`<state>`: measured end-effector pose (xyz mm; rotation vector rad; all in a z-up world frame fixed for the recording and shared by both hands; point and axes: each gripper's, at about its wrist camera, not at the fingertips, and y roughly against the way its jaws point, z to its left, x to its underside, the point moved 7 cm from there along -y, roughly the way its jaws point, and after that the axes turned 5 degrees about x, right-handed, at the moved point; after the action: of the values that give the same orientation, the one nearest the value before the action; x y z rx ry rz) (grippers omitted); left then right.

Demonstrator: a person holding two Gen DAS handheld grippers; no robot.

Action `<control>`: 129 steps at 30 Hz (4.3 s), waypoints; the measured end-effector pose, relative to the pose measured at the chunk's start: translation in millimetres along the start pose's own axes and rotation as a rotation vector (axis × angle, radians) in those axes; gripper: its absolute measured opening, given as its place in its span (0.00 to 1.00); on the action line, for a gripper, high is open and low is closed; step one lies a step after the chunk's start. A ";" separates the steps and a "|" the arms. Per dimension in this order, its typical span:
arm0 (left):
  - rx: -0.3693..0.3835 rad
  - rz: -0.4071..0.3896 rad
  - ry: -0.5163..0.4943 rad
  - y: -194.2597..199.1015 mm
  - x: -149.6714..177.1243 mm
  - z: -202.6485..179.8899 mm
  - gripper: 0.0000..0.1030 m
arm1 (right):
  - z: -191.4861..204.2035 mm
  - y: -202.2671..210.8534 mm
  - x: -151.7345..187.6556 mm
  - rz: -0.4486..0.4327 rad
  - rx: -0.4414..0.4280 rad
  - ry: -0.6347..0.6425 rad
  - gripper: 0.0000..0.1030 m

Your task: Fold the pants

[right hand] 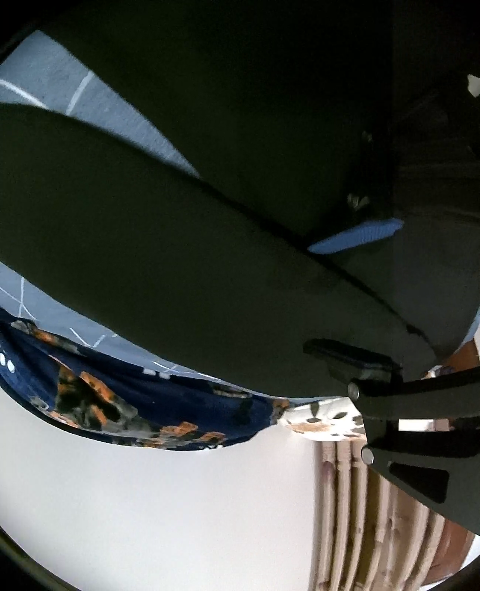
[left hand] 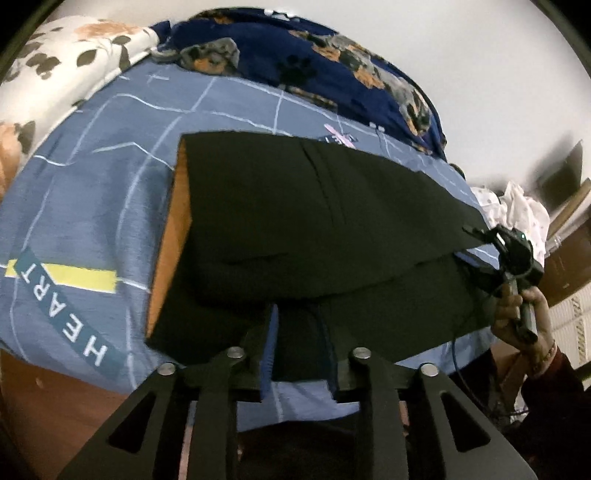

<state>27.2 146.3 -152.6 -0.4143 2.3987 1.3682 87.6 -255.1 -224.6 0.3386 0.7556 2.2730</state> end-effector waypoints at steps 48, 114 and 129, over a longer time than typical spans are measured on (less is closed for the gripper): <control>-0.062 -0.111 0.249 22.9 -10.6 49.3 0.40 | -12.3 5.7 133.5 0.267 -0.030 0.072 0.06; -0.070 0.106 -0.010 -41.8 -16.7 5.2 0.42 | -197.8 281.0 -109.8 -0.422 0.158 -0.120 0.04; -0.043 0.013 0.192 21.2 -1.6 39.0 0.43 | -216.2 265.8 -106.3 -0.425 0.163 -0.148 0.00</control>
<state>25.8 190.7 -154.1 -0.5656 2.5309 1.4480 -75.5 -574.3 -237.8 0.3770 0.8471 1.7745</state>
